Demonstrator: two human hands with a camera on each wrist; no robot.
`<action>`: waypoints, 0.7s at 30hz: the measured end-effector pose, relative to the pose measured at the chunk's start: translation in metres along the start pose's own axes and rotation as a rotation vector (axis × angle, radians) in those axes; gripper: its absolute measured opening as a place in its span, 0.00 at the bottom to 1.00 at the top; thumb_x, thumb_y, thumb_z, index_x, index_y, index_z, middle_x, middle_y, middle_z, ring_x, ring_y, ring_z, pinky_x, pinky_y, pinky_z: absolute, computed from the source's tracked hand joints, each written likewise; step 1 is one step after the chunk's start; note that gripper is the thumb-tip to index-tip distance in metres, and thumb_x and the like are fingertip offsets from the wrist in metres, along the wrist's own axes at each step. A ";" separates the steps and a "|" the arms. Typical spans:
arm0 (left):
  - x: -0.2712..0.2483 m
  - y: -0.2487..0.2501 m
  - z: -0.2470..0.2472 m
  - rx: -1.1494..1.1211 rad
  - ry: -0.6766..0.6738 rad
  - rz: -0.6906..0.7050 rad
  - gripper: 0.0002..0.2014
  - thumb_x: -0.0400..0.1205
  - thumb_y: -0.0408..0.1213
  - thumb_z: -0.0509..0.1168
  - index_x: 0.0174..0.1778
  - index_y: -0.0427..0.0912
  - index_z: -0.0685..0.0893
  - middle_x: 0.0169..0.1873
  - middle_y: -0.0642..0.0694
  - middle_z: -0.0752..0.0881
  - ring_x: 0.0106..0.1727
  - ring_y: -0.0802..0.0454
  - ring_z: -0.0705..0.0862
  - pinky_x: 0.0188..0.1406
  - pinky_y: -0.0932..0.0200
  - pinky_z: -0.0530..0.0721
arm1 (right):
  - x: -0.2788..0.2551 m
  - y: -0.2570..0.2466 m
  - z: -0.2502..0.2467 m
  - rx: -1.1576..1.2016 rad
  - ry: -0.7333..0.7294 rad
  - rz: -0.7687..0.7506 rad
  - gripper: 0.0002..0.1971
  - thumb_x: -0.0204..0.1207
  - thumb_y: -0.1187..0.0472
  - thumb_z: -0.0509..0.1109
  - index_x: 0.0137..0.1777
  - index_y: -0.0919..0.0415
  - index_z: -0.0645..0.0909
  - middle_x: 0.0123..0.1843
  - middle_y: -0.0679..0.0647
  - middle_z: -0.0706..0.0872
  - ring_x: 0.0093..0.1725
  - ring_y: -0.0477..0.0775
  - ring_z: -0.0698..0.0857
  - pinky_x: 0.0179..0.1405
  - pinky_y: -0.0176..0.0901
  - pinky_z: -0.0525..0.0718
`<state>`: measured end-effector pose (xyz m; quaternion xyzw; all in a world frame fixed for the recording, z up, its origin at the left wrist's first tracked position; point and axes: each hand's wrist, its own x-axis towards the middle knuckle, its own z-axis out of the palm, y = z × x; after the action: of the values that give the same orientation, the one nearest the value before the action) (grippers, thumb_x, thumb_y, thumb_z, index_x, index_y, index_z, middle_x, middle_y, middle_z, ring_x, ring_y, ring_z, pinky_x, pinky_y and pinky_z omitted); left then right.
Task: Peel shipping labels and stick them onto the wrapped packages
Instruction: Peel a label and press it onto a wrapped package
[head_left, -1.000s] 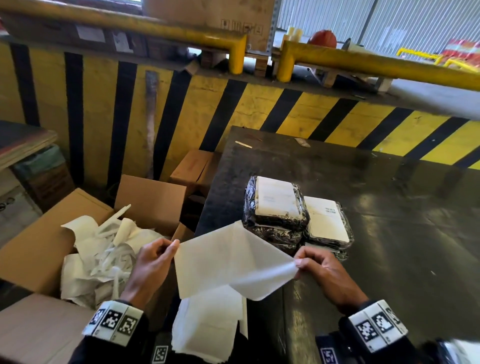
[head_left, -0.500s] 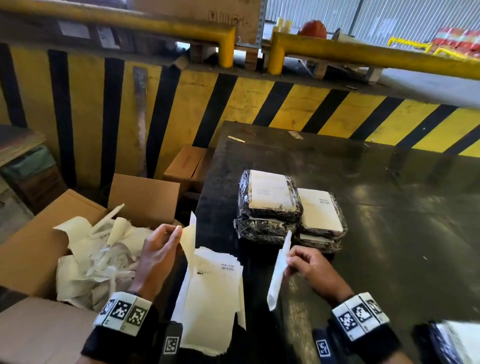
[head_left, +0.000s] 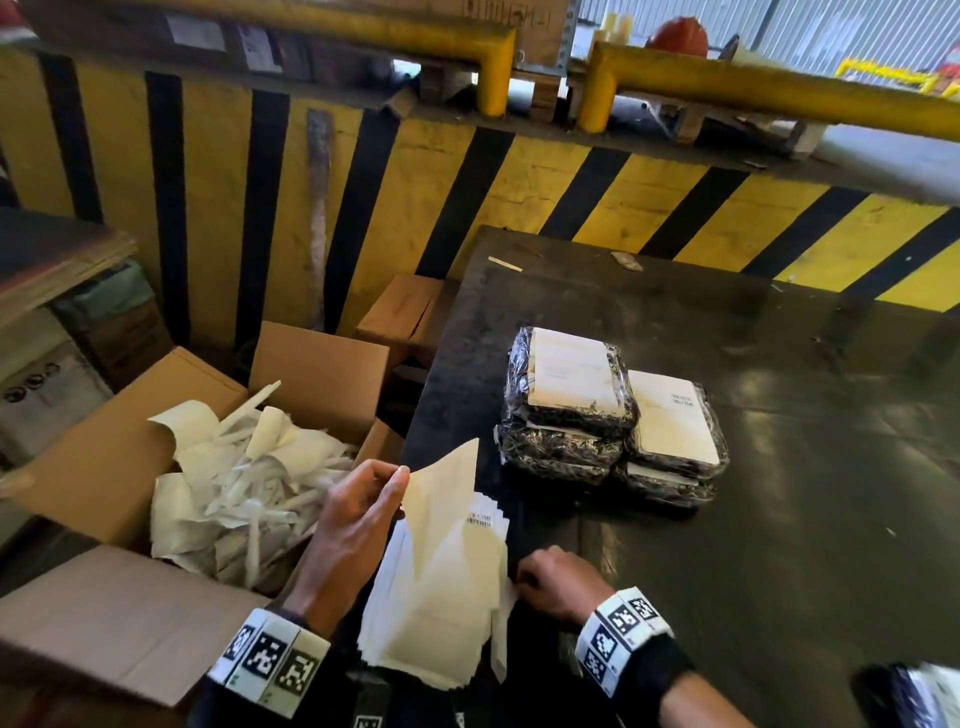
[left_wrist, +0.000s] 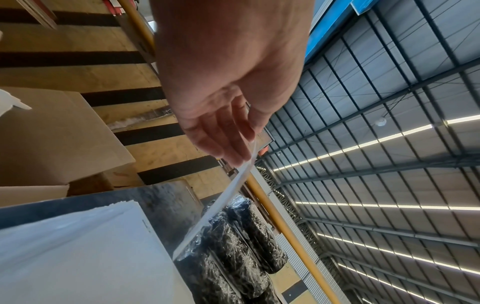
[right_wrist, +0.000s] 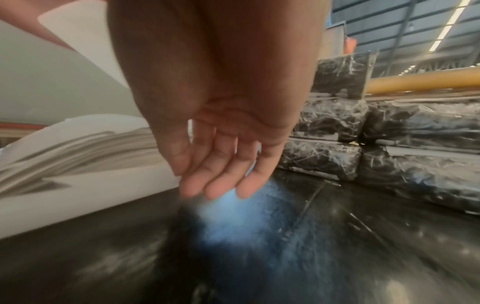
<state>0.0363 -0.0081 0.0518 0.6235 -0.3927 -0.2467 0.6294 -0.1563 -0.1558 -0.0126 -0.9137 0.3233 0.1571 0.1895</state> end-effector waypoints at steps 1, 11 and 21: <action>0.000 0.000 0.001 0.008 -0.007 0.005 0.10 0.80 0.42 0.62 0.41 0.39 0.82 0.33 0.43 0.85 0.35 0.52 0.84 0.33 0.65 0.83 | -0.001 0.000 0.000 -0.012 0.025 0.005 0.11 0.77 0.54 0.64 0.52 0.59 0.83 0.53 0.60 0.87 0.53 0.63 0.85 0.50 0.50 0.83; 0.010 0.013 0.029 0.073 -0.038 0.024 0.07 0.81 0.41 0.64 0.39 0.44 0.83 0.35 0.45 0.85 0.34 0.52 0.84 0.30 0.68 0.83 | -0.010 0.008 0.002 0.190 0.125 0.096 0.19 0.73 0.44 0.68 0.27 0.51 0.66 0.38 0.49 0.78 0.43 0.53 0.78 0.39 0.42 0.70; 0.000 0.024 0.099 0.221 -0.320 0.183 0.06 0.78 0.43 0.67 0.42 0.47 0.87 0.37 0.55 0.87 0.39 0.55 0.85 0.40 0.64 0.84 | -0.056 0.026 -0.073 1.086 0.487 0.059 0.24 0.76 0.43 0.65 0.31 0.63 0.83 0.26 0.55 0.84 0.27 0.44 0.81 0.32 0.30 0.76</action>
<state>-0.0475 -0.0648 0.0668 0.6033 -0.5671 -0.2399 0.5068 -0.2029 -0.1768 0.0681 -0.6865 0.4167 -0.2395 0.5456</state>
